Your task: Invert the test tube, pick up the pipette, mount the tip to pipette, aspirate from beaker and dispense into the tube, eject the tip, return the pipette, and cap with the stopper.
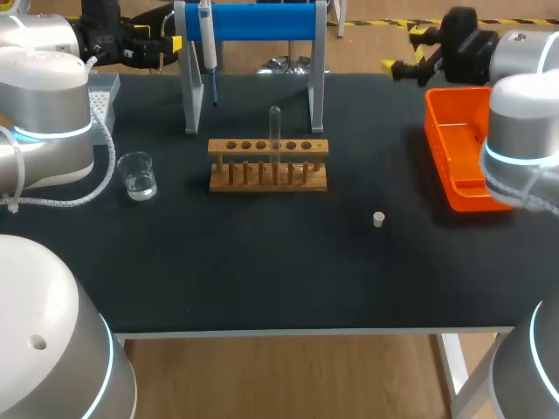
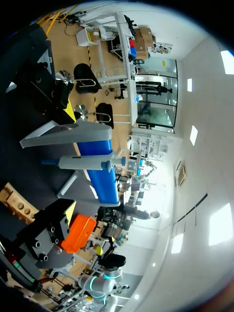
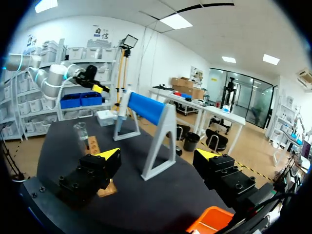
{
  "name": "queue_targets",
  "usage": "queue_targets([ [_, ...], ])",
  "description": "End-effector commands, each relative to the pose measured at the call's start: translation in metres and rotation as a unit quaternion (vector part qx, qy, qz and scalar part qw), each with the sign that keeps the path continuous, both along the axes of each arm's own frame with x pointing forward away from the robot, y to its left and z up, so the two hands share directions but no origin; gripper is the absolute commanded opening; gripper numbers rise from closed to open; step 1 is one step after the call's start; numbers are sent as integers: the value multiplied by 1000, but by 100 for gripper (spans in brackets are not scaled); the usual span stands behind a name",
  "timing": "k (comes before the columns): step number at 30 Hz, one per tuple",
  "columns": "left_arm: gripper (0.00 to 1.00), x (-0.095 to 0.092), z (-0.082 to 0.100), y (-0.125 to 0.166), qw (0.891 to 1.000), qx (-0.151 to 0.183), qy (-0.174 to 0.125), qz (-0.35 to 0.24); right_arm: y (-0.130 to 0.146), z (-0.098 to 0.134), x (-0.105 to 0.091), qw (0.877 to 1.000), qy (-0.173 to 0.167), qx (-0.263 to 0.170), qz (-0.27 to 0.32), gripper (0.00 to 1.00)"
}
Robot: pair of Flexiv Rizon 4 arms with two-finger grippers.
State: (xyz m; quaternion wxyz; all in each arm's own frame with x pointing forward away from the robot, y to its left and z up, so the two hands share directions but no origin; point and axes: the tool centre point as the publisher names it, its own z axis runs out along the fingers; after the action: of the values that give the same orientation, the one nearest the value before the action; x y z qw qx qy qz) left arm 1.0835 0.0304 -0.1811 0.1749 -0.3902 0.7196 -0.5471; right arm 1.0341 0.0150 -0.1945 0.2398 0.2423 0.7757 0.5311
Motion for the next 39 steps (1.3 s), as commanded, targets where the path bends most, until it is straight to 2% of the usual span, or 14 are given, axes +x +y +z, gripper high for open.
queue_targets([
  [1,100,0,-1,0,1000,0,-1,1,9,0,-53,999,-29,34,19,100],
  [7,100,0,-1,0,1000,0,-1,1,40,-7,-90,995,-34,68,59,100],
  [9,100,0,-1,0,1000,0,-1,1,49,-13,-101,995,-25,75,67,100],
  [14,100,0,-1,0,1000,0,-1,1,64,-34,-129,994,-8,70,87,100],
  [15,100,0,-1,0,1000,0,-1,1,67,-39,-136,992,0,71,109,100],
  [16,100,0,-1,0,1000,0,-1,1,68,-43,-142,991,-7,59,120,100],
  [35,100,0,-1,0,1000,0,-1,1,68,-43,-142,991,-7,59,120,100],
  [39,100,-39,-6,-8,999,5,-41,-11,68,-43,-142,991,-7,59,120,100],
])
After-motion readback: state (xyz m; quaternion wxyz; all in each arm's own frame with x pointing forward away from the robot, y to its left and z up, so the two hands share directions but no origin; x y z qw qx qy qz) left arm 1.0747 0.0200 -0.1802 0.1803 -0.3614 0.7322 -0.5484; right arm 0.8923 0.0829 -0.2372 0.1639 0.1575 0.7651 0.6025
